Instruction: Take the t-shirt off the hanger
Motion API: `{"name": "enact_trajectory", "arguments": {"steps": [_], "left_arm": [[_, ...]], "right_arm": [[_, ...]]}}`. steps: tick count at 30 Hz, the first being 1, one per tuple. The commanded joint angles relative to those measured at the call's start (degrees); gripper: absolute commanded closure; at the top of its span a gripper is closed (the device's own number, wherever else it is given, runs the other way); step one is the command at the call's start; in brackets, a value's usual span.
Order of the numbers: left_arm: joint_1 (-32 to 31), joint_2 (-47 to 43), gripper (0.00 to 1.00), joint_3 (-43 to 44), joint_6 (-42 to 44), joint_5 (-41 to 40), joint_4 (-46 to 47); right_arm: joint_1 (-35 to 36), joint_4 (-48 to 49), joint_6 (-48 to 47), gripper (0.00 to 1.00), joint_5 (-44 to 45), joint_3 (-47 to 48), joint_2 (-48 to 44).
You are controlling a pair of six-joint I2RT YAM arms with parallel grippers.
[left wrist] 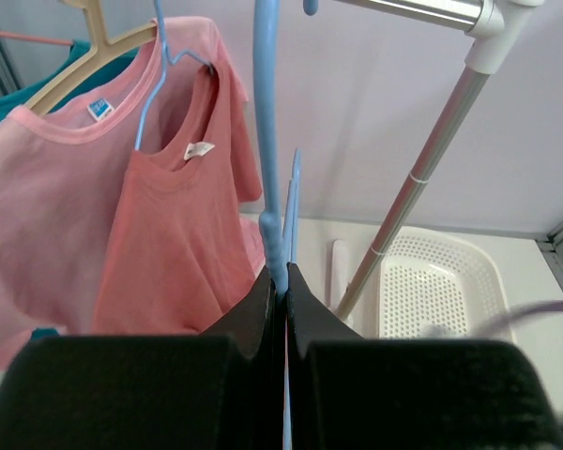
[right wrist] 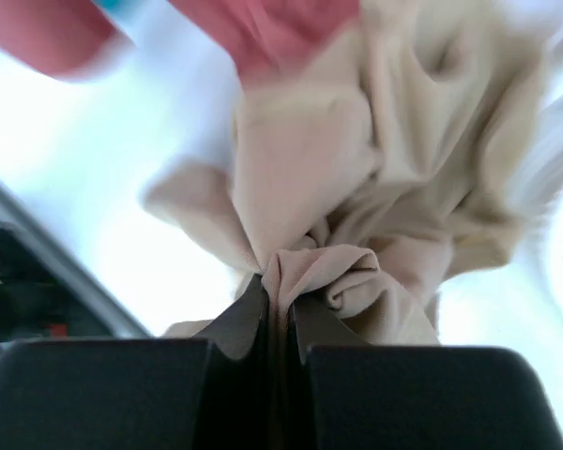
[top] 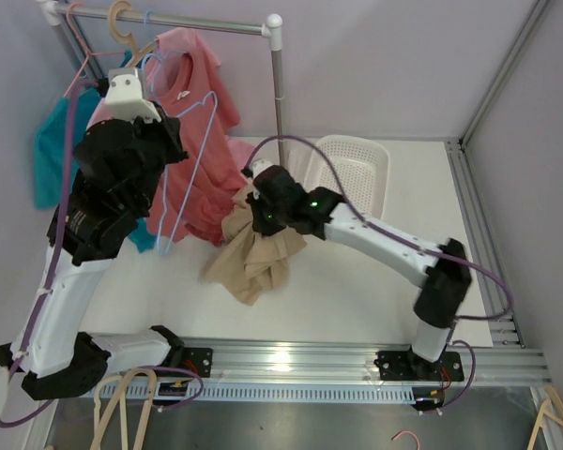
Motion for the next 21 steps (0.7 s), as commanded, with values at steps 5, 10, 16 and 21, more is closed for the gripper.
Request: {"name": "enact_trajectory", "arguments": {"steps": [5, 10, 16, 21], "left_arm": [[0.9, 3.9, 0.99, -2.7, 4.2, 1.4, 13.7], [0.9, 5.8, 0.99, -3.5, 6.8, 1.2, 17.3], [1.3, 10.2, 0.99, -2.7, 10.0, 0.0, 21.8], [2.1, 11.2, 0.99, -5.5, 12.0, -0.4, 26.8]], "right_arm": [[-4.3, -7.9, 0.9, 1.00, 9.8, 6.4, -17.3], [-13.0, -9.7, -1.1, 1.00, 7.6, 14.1, -17.2], [-23.6, -13.9, -3.4, 1.00, 5.6, 32.2, -7.1], [-31.3, -15.1, -2.8, 1.00, -3.2, 44.9, 0.6]]}}
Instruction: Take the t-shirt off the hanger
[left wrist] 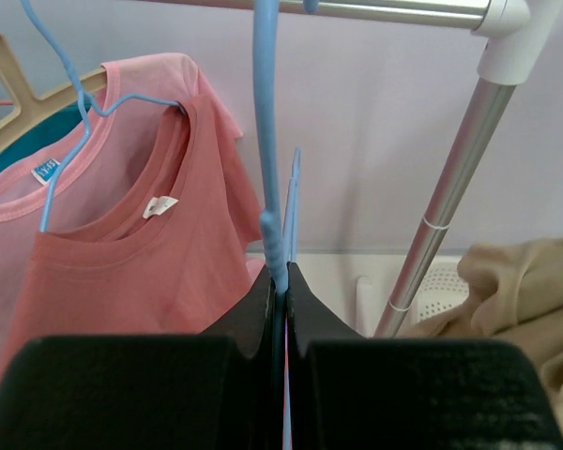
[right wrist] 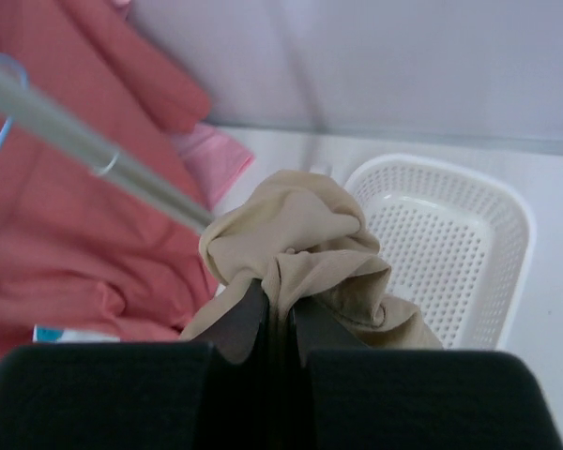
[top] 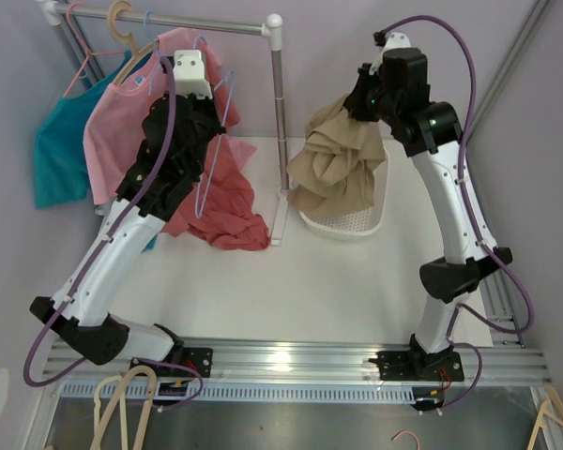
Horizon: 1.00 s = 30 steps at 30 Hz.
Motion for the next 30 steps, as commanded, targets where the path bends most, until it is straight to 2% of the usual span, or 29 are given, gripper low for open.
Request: {"name": "enact_trajectory", "arguments": {"steps": [1, 4, 6, 10, 12, 18, 22, 26, 28, 29, 30], "left_arm": [[0.9, -0.1, 0.99, -1.7, 2.9, -0.3, 7.0], [1.4, 0.7, 0.99, -2.1, 3.0, -0.3, 8.4], [2.0, 1.3, 0.99, -2.2, 3.0, 0.5, 9.1], [3.4, 2.7, 0.99, -1.4, 2.7, 2.6, 10.1], [3.7, 3.3, 0.99, -0.6, 2.9, 3.0, 10.4], [3.8, 4.8, 0.99, 1.7, 4.6, 5.3, 11.7], [3.8, 6.2, 0.99, 3.3, 5.9, 6.0, 12.3], [4.3, 7.8, 0.99, 3.8, 5.9, 7.2, 13.8], [4.5, 8.3, 0.99, 3.8, 5.9, 7.3, 14.5], [4.7, 8.5, 0.99, 4.0, 5.7, 8.3, 14.7], [4.9, 8.7, 0.99, 4.2, 5.4, 9.2, 14.5]], "right_arm": [[-4.1, -0.2, -0.7, 1.00, -7.9, 10.9, 3.3], [-6.5, 2.9, 0.3, 1.00, -10.3, 12.6, 4.7], [-7.8, 4.4, 0.5, 1.00, -10.8, 8.6, 4.1], [-8.6, 9.4, 0.7, 1.00, -10.9, -5.4, 4.3], [-8.8, 10.2, 0.9, 1.00, -10.1, -12.1, 7.3], [-9.2, 6.8, 3.0, 1.00, -7.2, -17.3, 21.0], [-9.5, 4.8, 3.3, 1.00, -5.1, -18.7, 27.0], [-10.7, 2.1, 2.7, 1.00, -6.7, -18.5, 31.1], [-11.5, 3.4, 2.9, 1.00, -9.0, -21.1, 29.8], [-11.7, 3.9, 2.9, 0.92, -9.1, -22.0, 28.8], [-11.8, 4.5, 3.0, 0.50, -9.0, -23.0, 28.0]]}}
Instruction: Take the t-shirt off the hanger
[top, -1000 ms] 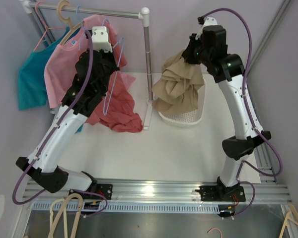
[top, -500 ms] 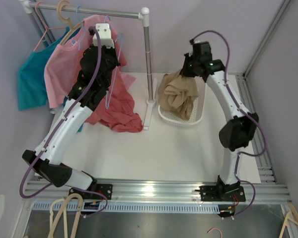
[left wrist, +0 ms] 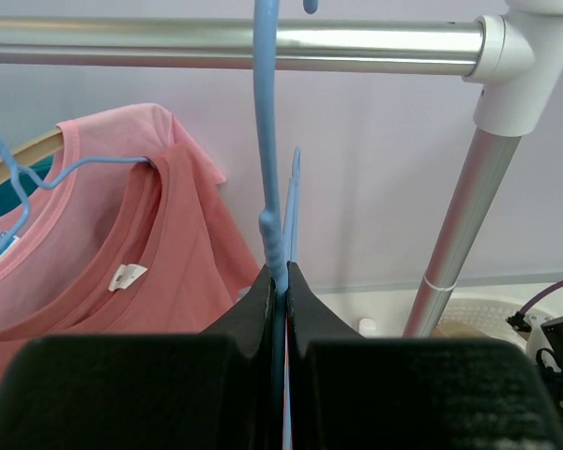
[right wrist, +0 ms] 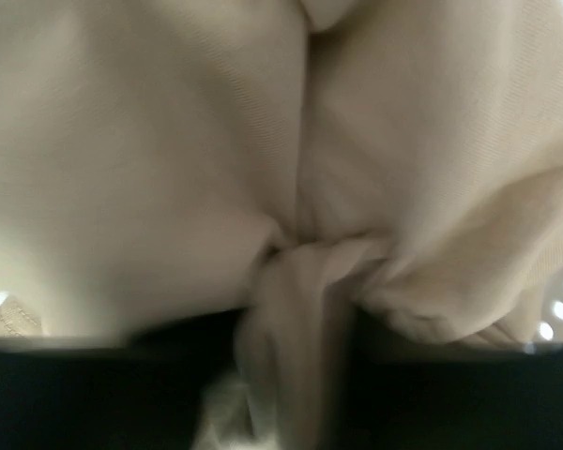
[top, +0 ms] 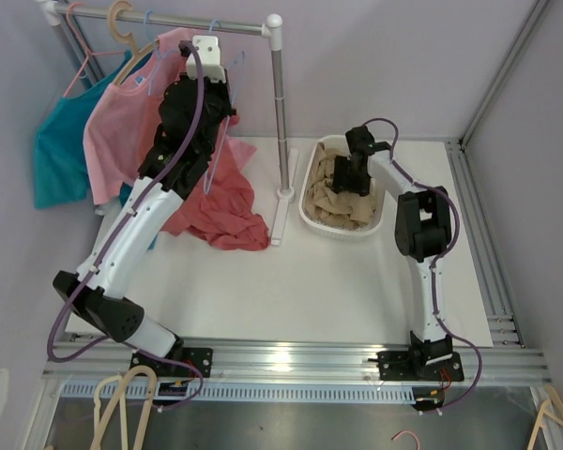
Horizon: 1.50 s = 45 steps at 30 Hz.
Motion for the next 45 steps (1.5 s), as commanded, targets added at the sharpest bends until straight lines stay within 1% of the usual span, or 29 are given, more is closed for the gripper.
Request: {"name": "enact_trajectory", "arguments": {"steps": [1, 2, 4, 5, 8, 9, 11, 14, 19, 22, 24, 29, 31, 35, 37, 38, 40, 41, 45], "left_arm": [[1.3, 1.0, 0.99, 3.3, 0.8, 3.4, 3.5], [1.4, 1.5, 0.99, 4.1, 0.6, 4.4, 3.3], [1.7, 3.1, 0.99, 5.6, 0.4, 5.4, 2.6], [1.9, 3.5, 0.99, 6.3, 0.3, 6.3, 2.7], [2.3, 4.6, 0.99, 7.1, -0.4, 7.4, 3.3], [2.3, 4.6, 0.99, 7.2, -0.5, 7.8, 3.7], [2.3, 5.1, 0.99, 8.3, -0.8, 8.2, 3.7], [2.3, 8.1, 0.99, 13.5, -1.2, 9.1, 0.2], [2.3, 13.2, 0.99, 19.4, -1.3, 10.0, -1.2], [2.3, 17.1, 0.99, 24.2, -2.6, 10.9, -3.7], [2.3, 18.8, 0.99, 25.5, -3.2, 11.4, -4.5], [2.2, 20.2, 0.99, 24.9, -3.2, 11.5, -4.3], [2.2, 20.7, 0.99, 24.6, -4.7, 11.5, -4.7], [2.1, 19.8, 0.99, 23.1, -4.9, 10.2, -4.9], [2.2, 18.4, 0.93, 23.1, -5.1, 9.5, -5.0], [2.2, 17.7, 0.85, 21.8, -5.3, 9.5, -4.9], [2.1, 15.6, 0.81, 21.0, -4.9, 10.8, -4.4], [2.2, 14.9, 0.77, 20.0, -5.0, 11.1, -4.3], [2.2, 11.1, 0.71, 18.1, -4.5, 11.8, -4.5]], "right_arm": [[-1.1, -1.0, -0.2, 0.23, 0.3, -3.2, -3.2], [-1.2, -0.8, -0.2, 0.01, 0.7, -4.4, -5.0], [-1.3, 0.6, -0.2, 0.00, 1.8, -6.0, -7.4], [-1.3, 1.5, -0.1, 0.01, 1.8, -8.5, -10.7], [-1.2, 5.7, 0.2, 0.00, 1.6, -12.2, -16.4], [-1.2, 7.2, 0.3, 0.01, 1.3, -14.1, -20.0], [-1.2, 7.4, 0.2, 0.01, 0.7, -14.8, -22.7], [-1.1, 6.6, 0.0, 0.00, -0.4, -15.0, -27.5], [0.5, 9.1, -0.6, 0.01, -0.2, -19.3, -38.4], [0.7, 9.4, -0.8, 0.01, -0.5, -20.8, -42.6], [0.8, 9.0, -0.8, 0.00, -0.8, -21.0, -43.9], [1.1, 9.4, -0.9, 0.00, -1.7, -22.7, -47.6], [1.2, 9.5, -0.9, 0.01, -1.8, -23.0, -48.0], [1.3, 9.3, -0.9, 0.00, -1.8, -23.1, -48.0], [1.5, 9.4, -1.0, 0.00, -1.8, -23.3, -47.8], [1.5, 9.7, -0.9, 0.01, -2.0, -23.6, -47.8], [1.5, 10.0, -0.7, 0.01, -2.1, -24.1, -47.6], [1.6, 10.2, -0.7, 0.01, -2.3, -24.2, -47.5], [1.9, 10.3, -0.7, 0.01, -2.3, -24.4, -47.4]]}}
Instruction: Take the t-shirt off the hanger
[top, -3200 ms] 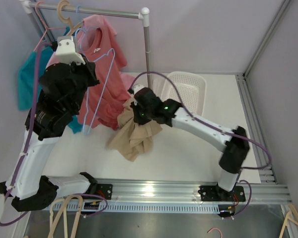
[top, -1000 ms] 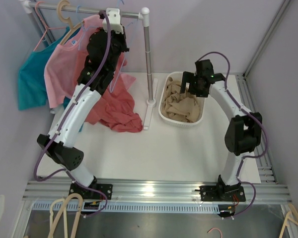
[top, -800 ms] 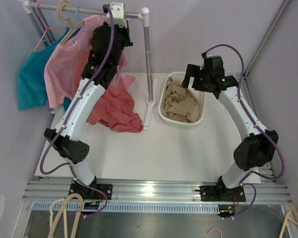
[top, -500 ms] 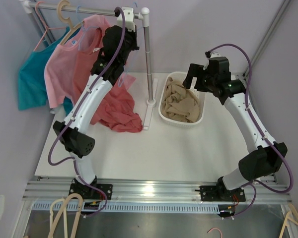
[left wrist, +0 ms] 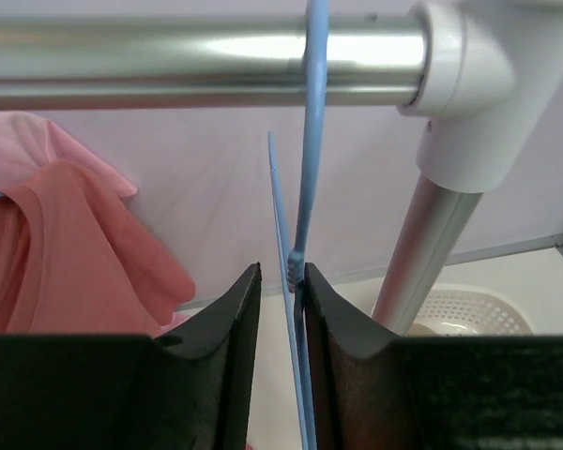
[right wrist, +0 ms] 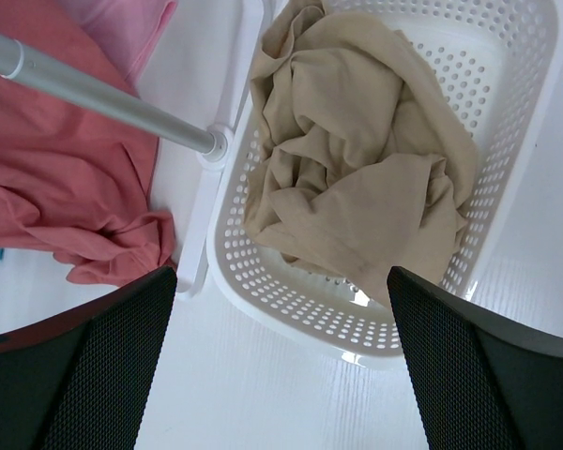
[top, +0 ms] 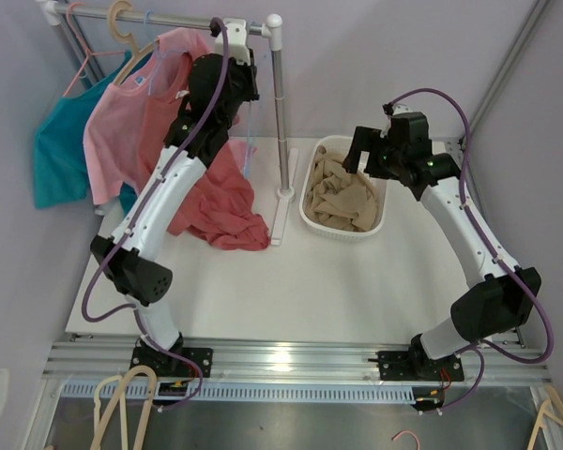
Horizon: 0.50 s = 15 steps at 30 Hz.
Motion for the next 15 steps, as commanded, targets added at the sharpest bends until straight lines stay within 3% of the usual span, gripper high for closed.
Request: {"name": "enact_trajectory", "arguments": {"steps": [1, 3, 8, 11, 15], "left_arm": [[0.3, -7.1, 0.70, -0.4, 0.0, 0.8, 1.7], [0.3, -9.2, 0.66, -0.5, 0.9, -0.3, 0.9], [1.4, -15.6, 0.68, -5.6, 3.6, 0.0, 1.6], [5.4, -18.7, 0.67, -8.5, 1.3, 3.8, 0.3], [14.3, -20.4, 0.58, -12.0, -1.7, 11.7, 0.3]], "right_arm": [[0.6, 1.9, -0.7, 0.01, -0.7, 0.0, -1.3], [0.8, 1.8, -0.6, 0.00, -1.0, 0.0, -1.4], [1.2, 2.2, -0.6, 0.00, -1.7, -0.5, -1.3], [1.5, 2.1, -0.8, 0.00, -2.1, -0.8, -1.2], [1.7, 2.4, -1.2, 0.01, -2.5, -1.4, -1.4]]}}
